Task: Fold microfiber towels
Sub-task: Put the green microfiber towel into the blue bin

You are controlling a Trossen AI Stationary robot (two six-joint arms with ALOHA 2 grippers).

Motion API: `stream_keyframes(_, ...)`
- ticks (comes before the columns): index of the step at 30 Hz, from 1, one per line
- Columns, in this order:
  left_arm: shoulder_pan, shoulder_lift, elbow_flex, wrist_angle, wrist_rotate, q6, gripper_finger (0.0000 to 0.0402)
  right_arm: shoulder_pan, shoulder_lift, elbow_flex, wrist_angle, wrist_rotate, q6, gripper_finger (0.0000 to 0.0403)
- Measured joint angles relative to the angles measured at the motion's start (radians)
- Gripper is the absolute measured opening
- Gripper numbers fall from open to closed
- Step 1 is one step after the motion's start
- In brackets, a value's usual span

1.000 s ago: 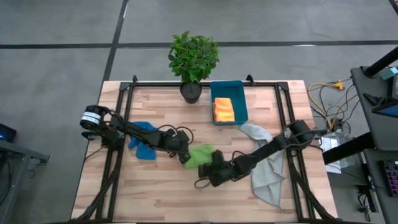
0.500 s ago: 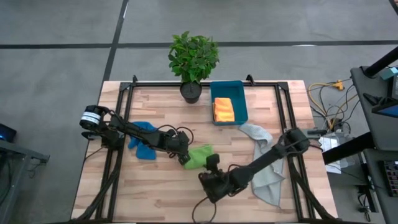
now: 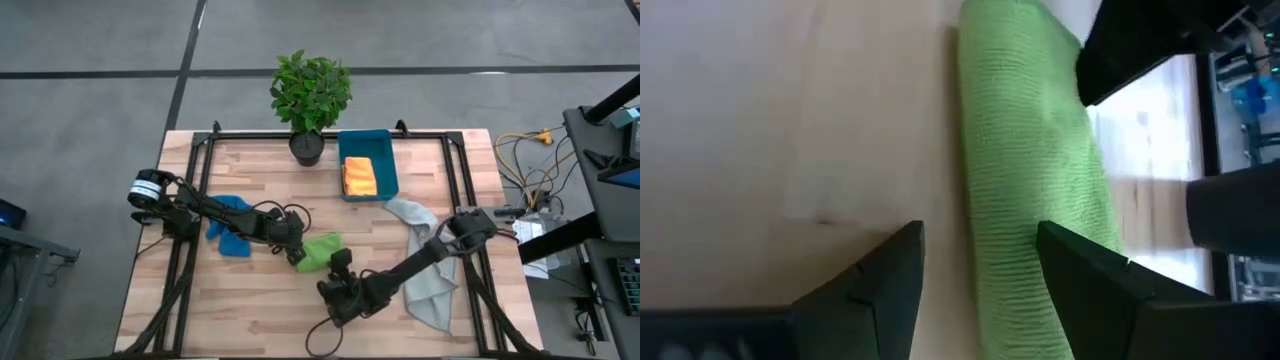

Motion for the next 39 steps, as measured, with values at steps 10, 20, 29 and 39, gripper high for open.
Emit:
stream_keyframes(10,0.000,0.000,0.003,-0.001,0.000,-0.005,0.0182,-0.098,0.001,-0.003,-0.003,-0.047,-0.048,0.0192)
stream_keyframes(20,-0.001,-0.003,0.003,-0.003,0.001,0.019,0.0182,-0.121,-0.019,-0.006,0.003,-0.130,-0.096,0.0098)
stream_keyframes(29,-0.003,-0.169,0.018,-0.054,0.011,0.258,0.0168,-0.119,-0.087,-0.013,-0.041,-0.230,0.025,0.0014)
stream_keyframes(39,-0.010,-0.638,0.023,-0.093,-0.023,0.257,0.0130,-0.145,-0.363,-0.011,-0.047,-0.443,0.139,0.0012)
